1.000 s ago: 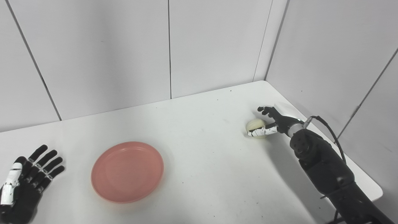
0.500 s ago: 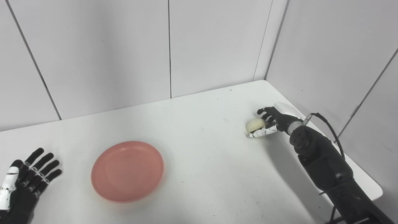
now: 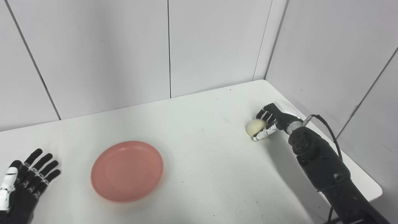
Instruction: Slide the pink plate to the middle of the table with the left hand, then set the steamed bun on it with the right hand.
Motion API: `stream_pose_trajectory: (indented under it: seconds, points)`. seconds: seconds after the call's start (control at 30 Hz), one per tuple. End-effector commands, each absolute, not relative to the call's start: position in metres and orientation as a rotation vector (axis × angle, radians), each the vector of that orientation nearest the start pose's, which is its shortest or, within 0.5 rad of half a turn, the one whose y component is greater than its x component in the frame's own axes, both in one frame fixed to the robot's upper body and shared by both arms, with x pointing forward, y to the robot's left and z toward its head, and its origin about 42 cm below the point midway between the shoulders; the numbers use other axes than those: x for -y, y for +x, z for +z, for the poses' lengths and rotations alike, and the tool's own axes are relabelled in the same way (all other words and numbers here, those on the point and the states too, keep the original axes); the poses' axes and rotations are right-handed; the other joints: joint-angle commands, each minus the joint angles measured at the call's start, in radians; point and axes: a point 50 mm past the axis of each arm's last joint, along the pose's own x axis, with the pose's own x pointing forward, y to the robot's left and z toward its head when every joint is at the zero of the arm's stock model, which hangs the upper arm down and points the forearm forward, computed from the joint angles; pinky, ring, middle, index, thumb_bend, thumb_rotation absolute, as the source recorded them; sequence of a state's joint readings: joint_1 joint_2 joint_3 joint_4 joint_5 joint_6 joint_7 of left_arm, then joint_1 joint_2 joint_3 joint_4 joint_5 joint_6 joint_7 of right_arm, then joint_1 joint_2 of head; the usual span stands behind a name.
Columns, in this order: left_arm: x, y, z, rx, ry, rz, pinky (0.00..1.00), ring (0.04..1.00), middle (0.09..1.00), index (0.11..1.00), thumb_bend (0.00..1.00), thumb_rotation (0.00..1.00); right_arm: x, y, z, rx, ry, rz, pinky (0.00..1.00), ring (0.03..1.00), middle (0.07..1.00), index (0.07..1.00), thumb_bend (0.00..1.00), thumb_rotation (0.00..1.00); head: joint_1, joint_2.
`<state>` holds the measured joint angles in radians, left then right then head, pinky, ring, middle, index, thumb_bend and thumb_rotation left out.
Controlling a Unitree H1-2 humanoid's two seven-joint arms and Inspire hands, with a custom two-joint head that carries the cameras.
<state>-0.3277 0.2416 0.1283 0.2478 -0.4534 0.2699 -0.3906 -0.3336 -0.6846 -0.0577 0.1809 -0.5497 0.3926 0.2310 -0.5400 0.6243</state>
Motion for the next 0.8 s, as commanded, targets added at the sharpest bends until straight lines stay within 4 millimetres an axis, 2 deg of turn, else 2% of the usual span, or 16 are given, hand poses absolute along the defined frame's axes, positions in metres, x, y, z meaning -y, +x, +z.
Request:
stream_pose_trajectory:
  seconds: [0.0,0.33,0.47,0.63,0.77]
  points:
    - [-0.296,0.375,0.118,-0.228,-0.279,-0.305,0.86,0.866,0.885,0.887,0.49,0.86,0.465,0.383,0.256,-0.248,-1.132,-0.253,0.42,0.473,0.476,0.500,0.53,0.00,0.001,-0.001]
    - [-0.294,0.376,0.115,-0.228,-0.288,-0.301,0.84,0.857,0.876,0.876,0.49,0.87,0.465,0.385,0.257,-0.242,-1.130,-0.254,0.40,0.462,0.475,0.499,0.53,0.00,0.014,-0.010]
    - [-0.291,0.377,0.112,-0.234,-0.297,-0.302,0.84,0.859,0.875,0.874,0.50,0.85,0.464,0.386,0.261,-0.234,-1.147,-0.262,0.45,0.498,0.481,0.494,0.53,0.00,0.037,-0.017]
    - [-0.282,0.376,0.109,-0.238,-0.322,-0.306,0.84,0.859,0.876,0.875,0.49,0.85,0.453,0.382,0.278,-0.145,-1.188,-0.266,0.42,0.479,0.476,0.496,0.53,0.00,0.082,-0.021]
    - [-0.268,0.374,0.106,-0.231,-0.323,-0.334,0.86,0.881,0.898,0.898,0.50,0.85,0.439,0.382,0.299,-0.047,-1.220,-0.238,0.45,0.500,0.487,0.489,0.53,0.00,0.157,-0.027]
